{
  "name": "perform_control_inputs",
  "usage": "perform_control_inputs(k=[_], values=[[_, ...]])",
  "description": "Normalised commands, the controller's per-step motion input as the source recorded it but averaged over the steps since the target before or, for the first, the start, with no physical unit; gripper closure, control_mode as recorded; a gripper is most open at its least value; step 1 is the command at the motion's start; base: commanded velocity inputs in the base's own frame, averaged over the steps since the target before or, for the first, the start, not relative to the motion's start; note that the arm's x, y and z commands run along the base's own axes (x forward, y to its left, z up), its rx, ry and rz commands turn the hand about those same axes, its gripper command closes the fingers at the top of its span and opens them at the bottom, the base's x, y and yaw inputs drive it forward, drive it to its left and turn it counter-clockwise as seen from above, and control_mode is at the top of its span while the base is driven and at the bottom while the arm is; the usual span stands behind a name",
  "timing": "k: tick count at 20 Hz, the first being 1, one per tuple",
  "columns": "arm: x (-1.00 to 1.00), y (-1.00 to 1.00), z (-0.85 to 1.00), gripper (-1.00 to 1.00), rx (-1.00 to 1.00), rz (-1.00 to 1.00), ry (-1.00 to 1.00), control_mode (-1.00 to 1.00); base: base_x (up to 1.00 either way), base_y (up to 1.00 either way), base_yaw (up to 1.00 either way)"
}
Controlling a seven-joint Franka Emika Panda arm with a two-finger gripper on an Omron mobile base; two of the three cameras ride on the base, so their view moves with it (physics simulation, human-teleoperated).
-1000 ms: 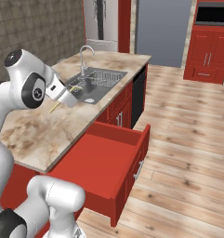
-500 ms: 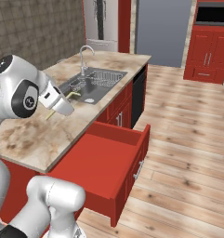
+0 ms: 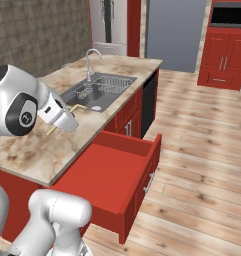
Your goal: Take a straw from the drawer in front and place it inside the glass cup on the dining counter.
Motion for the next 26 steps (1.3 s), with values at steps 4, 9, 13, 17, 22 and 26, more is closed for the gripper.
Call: perform_control_inputs(k=[4,9,13,17,22,26], values=[[-0.05,-0.04,0.00,1.00,0.00,-0.03,0.00,-1.00,0.00,0.00,0.00],[0.00,0.00,-0.01,1.00,0.00,0.00,0.05,-1.00,0.00,0.00,0.00],[0.00,0.00,-0.02,1.00,0.00,0.00,0.10,-1.00,0.00,0.00,0.00],[0.00,0.00,0.00,1.00,0.00,0.00,0.01,-1.00,0.00,0.00,0.00],[0.00,0.00,0.00,1.00,0.00,0.00,0.00,-1.00,0.00,0.00,0.00],[0.00,0.00,0.00,1.00,0.00,0.00,0.00,1.00,-0.14,0.00,0.00]])
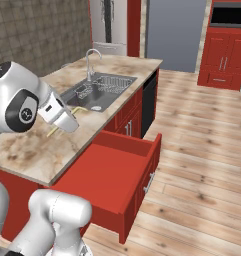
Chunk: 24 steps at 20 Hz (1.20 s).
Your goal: Take a straw from the drawer in front and place it inside the glass cup on the dining counter.
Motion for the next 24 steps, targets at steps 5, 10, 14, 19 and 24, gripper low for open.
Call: perform_control_inputs(k=[5,10,14,19,24], values=[[0.00,0.00,0.00,1.00,0.00,0.00,0.00,1.00,-0.60,0.17,0.00],[0.00,0.00,0.00,1.00,0.00,0.00,0.00,1.00,-0.68,0.39,0.05],[0.00,0.00,0.00,1.00,0.00,0.00,0.00,1.00,-0.43,0.74,0.07],[0.00,0.00,0.00,1.00,0.00,0.00,0.00,1.00,-0.04,1.00,0.03],[0.00,0.00,0.00,1.00,0.00,0.00,0.00,1.00,0.04,1.00,0.01]])
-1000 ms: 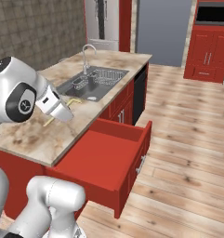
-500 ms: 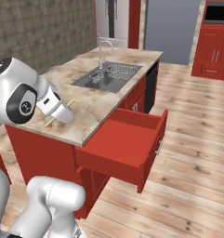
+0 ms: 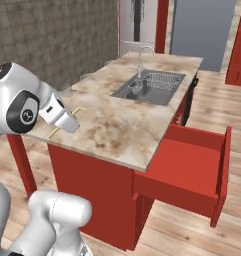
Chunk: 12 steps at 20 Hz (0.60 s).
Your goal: Take a straw from the drawer in front and place it inside the glass cup on the dining counter.
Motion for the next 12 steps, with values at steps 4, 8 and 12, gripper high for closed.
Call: perform_control_inputs(k=[4,8,12], values=[[0.00,0.00,0.00,1.00,0.00,0.00,0.00,1.00,0.17,1.00,0.00],[0.00,0.00,0.00,1.00,0.00,0.00,0.00,1.00,0.29,1.00,0.00],[0.00,0.00,0.00,1.00,0.00,0.00,0.00,1.00,0.33,1.00,0.00]])
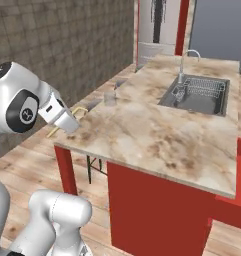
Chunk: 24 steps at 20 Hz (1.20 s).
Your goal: Take a straw from the drawer in front and place it inside the glass cup on the dining counter.
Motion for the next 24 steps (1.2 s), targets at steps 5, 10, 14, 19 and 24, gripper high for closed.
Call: perform_control_inputs(k=[5,10,14,19,24], values=[[0.00,0.00,0.00,1.00,0.00,0.00,0.00,1.00,0.30,1.00,-0.01],[0.00,0.00,0.00,1.00,0.00,0.00,0.00,1.00,0.21,1.00,-0.18],[0.00,0.00,0.00,1.00,0.00,0.00,0.00,1.00,0.01,0.96,-0.41],[0.00,0.00,0.00,1.00,0.00,0.00,0.00,1.00,0.00,0.74,-0.66],[0.00,0.00,0.00,1.00,0.00,0.00,0.00,1.00,0.00,0.63,-0.72]])
